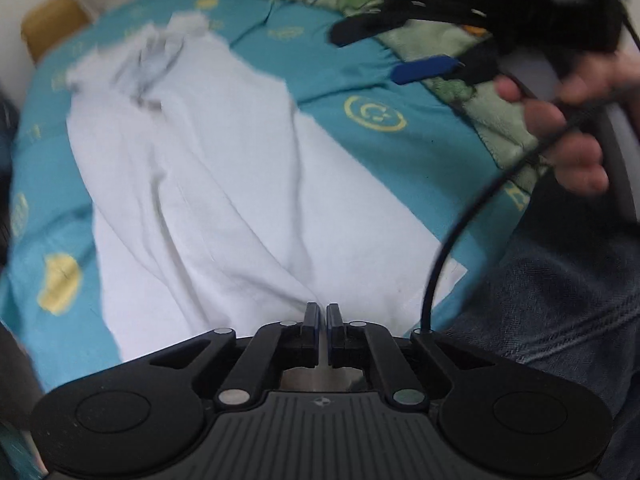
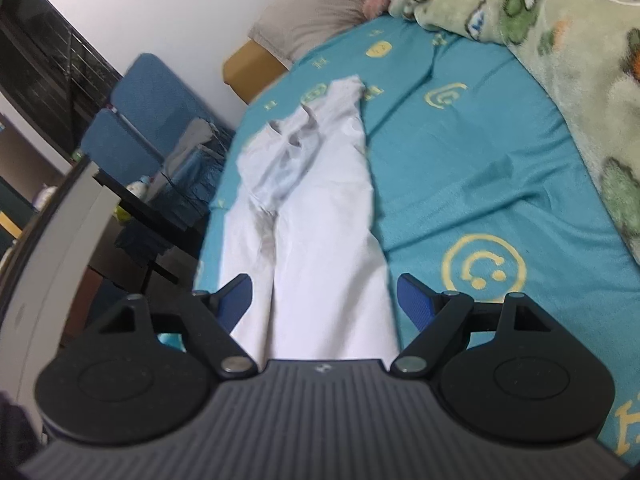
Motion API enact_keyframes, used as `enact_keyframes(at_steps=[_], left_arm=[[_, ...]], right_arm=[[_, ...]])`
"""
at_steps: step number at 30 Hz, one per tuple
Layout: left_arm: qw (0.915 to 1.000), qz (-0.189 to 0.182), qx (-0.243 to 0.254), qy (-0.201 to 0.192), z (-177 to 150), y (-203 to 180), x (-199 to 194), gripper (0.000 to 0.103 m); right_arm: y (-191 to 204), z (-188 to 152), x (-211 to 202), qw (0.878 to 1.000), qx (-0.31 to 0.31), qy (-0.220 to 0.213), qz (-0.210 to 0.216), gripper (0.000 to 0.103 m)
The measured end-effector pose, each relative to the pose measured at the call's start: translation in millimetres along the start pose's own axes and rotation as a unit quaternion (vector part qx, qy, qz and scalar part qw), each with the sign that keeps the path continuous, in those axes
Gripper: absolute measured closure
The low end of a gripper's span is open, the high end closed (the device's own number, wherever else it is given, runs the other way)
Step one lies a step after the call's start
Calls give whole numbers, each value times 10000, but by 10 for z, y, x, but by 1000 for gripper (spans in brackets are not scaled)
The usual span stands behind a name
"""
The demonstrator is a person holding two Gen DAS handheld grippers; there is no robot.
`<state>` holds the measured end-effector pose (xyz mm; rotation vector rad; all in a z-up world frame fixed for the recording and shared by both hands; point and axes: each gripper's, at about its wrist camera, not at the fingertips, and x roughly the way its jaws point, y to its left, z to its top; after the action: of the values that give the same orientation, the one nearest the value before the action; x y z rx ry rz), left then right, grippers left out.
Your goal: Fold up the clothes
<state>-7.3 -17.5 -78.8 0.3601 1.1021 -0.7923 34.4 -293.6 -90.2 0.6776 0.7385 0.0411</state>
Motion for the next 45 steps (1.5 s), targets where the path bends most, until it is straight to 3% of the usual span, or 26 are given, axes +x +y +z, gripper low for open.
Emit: enact_keyframes(at_steps=[1,5,7,10,11,15,17,21,24,27,33,40,43,45], left_arm=[[9995,-129,-295,-58,-7,91,-27,86],[9880,-535,-1396,-390,-78,528,-214,36],[9814,-324,-1822,-514,-145,726,-293,24],[9682,110,-2416,-638,-233,1043,-355,22],[9621,224,-2634,-667,-257,1150,-363,21],[9320,428,-3529,-705,-334,1549,-280,21],[9188,509,-3859,-658,-367,1682,-201,21],[9091,408,-4136,-283,-402,1806,30,22],[9103,416,-4112,-231,-395,1775,104,22],[9160,-26,-4004,-233,-398,1717,107,25],[9176,-614,-3925,-104,-457,1610,97,53],[9178,-640,-3918,74,-473,1538,130,54],[9229,-812,-3763,3,-455,1486,100,58],[9234,-849,-3734,-272,-469,1466,20,61]], right_arm=[[-39,-22,16,9999,41,106,3,22],[-250,-115,113,9958,565,695,212,22],[-334,-174,182,9911,867,976,276,22],[-394,-262,256,9855,1063,1296,258,23],[-401,-287,271,9839,1108,1383,248,30],[-415,-351,298,9789,1241,1614,167,42],[-416,-379,290,9778,1280,1658,7,43],[-423,-435,270,9756,1416,1662,-251,43],[-400,-496,315,9722,1416,1834,-347,43],[-384,-541,345,9687,1409,2014,-359,43],[-343,-607,319,9646,1410,2207,-297,43],[-197,-707,295,9666,1000,2297,-548,43],[-192,-724,302,9628,1045,2483,-210,42],[-212,-723,273,9628,1133,2448,-128,43]])
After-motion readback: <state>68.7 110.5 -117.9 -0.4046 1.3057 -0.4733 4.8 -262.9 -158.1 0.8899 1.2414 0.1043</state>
